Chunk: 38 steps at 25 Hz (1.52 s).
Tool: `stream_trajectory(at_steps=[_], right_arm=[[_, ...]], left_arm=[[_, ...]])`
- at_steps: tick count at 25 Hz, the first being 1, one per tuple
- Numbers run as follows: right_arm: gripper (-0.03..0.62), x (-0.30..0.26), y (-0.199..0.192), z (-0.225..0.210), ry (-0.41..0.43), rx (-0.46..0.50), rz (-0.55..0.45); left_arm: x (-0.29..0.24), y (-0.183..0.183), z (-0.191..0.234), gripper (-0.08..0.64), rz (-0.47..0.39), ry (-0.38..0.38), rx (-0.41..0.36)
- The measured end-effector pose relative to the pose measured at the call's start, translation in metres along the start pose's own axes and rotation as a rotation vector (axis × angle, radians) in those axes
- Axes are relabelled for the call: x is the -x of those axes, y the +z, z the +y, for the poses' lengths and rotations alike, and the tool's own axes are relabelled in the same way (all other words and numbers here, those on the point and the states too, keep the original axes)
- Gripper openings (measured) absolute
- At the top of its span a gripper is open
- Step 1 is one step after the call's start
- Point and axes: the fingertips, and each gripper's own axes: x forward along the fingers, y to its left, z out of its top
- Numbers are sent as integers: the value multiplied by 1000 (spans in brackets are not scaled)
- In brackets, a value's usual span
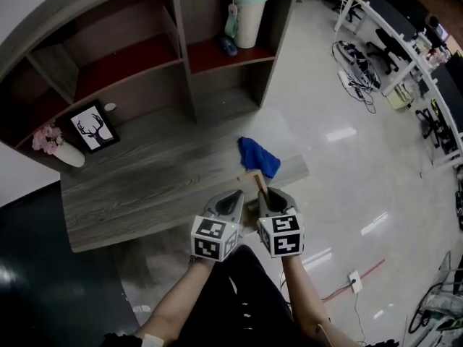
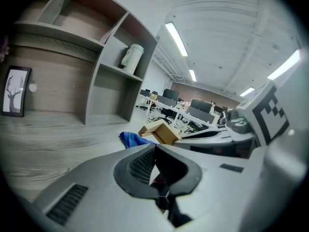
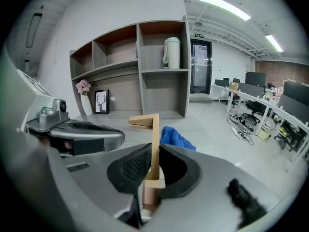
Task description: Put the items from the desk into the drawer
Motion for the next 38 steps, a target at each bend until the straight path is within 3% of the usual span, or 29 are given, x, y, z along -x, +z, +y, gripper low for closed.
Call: stream_trajectory(at_steps=[8, 13, 24, 38], right_arm=[[52, 29, -30, -40, -100, -80, 14], [52, 37, -46, -50, -127, -116, 27], [52, 36, -68, -43, -121, -137, 51], [52, 8, -127, -23, -63, -134, 144]], left_arm=[[-27, -11, -46, 11, 53, -114, -51], [-35, -22, -62, 11, 81, -146, -59], [-31, -45, -52, 11, 117, -115, -38], [-23, -96, -29, 11, 133, -39, 35]])
